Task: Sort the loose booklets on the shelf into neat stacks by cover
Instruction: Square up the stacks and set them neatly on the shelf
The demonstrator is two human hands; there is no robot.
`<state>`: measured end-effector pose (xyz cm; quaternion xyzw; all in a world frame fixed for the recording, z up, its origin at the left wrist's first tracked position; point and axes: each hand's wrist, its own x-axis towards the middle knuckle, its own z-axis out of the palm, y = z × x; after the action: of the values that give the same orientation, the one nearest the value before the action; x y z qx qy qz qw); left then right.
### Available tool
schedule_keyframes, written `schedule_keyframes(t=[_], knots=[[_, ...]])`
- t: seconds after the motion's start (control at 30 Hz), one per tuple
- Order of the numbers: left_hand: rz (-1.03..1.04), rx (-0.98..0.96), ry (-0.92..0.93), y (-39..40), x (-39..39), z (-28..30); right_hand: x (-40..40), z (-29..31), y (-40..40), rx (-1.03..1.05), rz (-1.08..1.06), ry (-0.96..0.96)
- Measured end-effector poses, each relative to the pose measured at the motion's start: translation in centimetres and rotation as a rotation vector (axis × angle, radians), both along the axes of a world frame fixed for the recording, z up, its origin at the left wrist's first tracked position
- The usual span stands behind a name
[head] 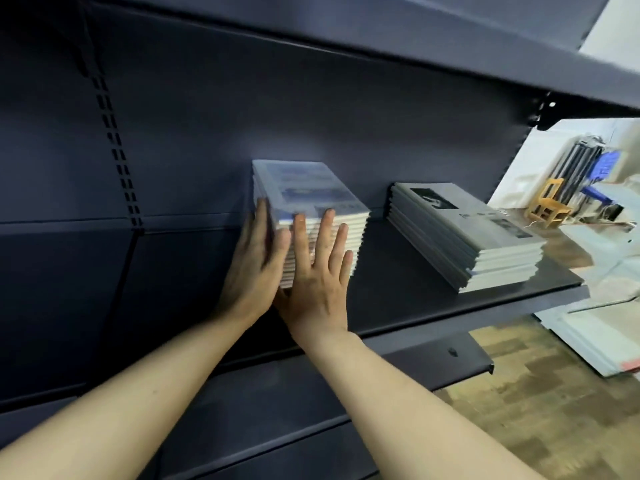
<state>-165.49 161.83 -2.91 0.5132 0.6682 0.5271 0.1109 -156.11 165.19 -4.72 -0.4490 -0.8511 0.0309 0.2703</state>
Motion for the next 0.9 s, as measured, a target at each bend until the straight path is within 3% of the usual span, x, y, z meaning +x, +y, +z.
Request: schedule_keyframes(t=[0.13, 0.3, 0.43, 0.63, 0.9], knots=[[0.113, 0.045, 0.568, -1.5, 1.0, 1.3, 3.7, 1.7, -0.5, -0.008, 0.103, 0.069], [0.063, -0.181, 0.883, -2.7, 5.2, 3.0, 10.7, 3.7, -0.1, -0.073, 0.173, 0.015], [0.062, -0.424, 0.925, -3.1, 10.2, 4.9, 17.5, 5.3, 0.6, -0.103, 0.185, -0.056], [0.043, -0.475, 0.937, -1.9, 18.3, 7.6, 25.4, 7.9, 2.1, -0.049, 0.174, -0.066], [0.038, -0.539, 0.959, 0.6, 24.1, 7.1, 30.8, 7.5, 5.0, -0.045, 0.138, -0.102]])
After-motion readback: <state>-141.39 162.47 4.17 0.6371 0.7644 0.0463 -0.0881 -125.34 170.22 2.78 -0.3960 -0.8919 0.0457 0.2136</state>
